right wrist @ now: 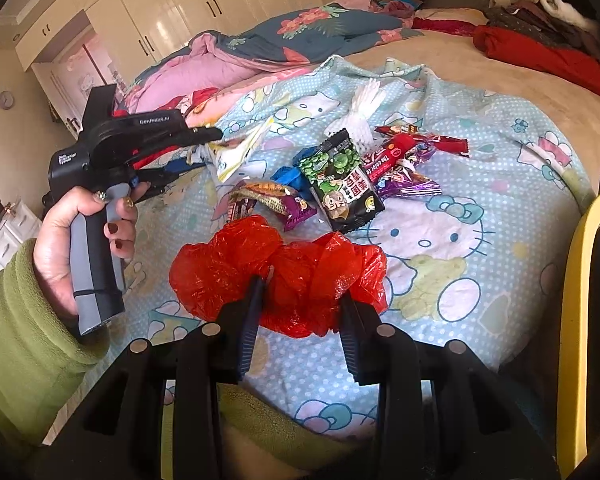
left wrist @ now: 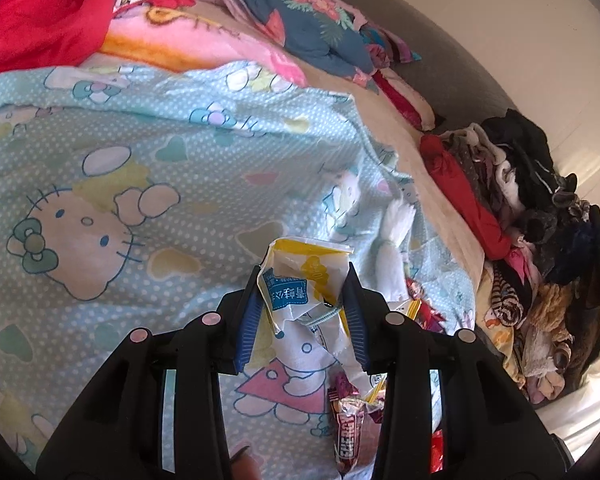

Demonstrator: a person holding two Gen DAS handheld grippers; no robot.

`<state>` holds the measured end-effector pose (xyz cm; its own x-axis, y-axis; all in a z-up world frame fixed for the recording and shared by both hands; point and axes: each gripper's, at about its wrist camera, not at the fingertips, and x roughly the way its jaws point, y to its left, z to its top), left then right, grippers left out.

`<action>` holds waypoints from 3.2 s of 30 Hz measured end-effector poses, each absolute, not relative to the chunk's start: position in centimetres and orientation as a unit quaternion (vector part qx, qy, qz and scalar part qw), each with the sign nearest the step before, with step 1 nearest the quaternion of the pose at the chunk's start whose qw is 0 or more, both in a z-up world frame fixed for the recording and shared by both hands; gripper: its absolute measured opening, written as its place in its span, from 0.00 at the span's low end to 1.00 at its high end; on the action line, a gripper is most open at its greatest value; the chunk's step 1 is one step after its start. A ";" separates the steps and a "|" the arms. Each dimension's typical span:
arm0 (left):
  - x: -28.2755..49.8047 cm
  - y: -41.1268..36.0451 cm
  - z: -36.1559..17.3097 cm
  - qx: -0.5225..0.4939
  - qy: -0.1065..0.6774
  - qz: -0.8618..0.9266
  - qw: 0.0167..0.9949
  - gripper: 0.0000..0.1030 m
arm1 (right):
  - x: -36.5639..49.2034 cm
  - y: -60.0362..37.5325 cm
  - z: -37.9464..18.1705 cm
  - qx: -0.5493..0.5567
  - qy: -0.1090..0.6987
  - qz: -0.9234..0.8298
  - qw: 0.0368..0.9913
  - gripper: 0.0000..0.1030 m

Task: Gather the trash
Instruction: 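Lift both held items and carry them toward the yellow-rimmed bin, then open both tools over the bin to drop the wrapper and red bag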

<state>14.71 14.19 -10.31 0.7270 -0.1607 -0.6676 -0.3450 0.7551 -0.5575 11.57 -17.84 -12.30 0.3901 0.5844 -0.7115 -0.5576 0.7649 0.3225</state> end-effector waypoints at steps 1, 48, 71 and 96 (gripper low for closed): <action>14.6 14.4 -10.5 -0.348 0.369 0.055 0.860 0.30 | 11.6 -17.9 -12.3 0.017 0.433 0.342 0.834 0.33; 12.5 1.8 -1.7 -0.201 0.313 -0.061 0.926 0.29 | 13.7 -28.9 -5.7 0.108 0.330 0.243 0.906 0.33; 12.2 -3.8 -1.0 -0.161 0.312 -0.107 0.930 0.29 | 13.7 -34.3 -4.8 0.138 0.306 0.179 0.925 0.33; 12.0 -9.9 -1.8 -0.121 0.326 -0.162 0.923 0.29 | 14.1 -40.2 -5.7 0.162 0.303 0.103 0.933 0.33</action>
<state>12.04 -9.85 -1.78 0.7348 -0.3784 -0.5629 0.2207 0.9181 -0.3292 14.09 -40.20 -5.74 0.7952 0.2909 -0.5320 -0.0945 0.9261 0.3651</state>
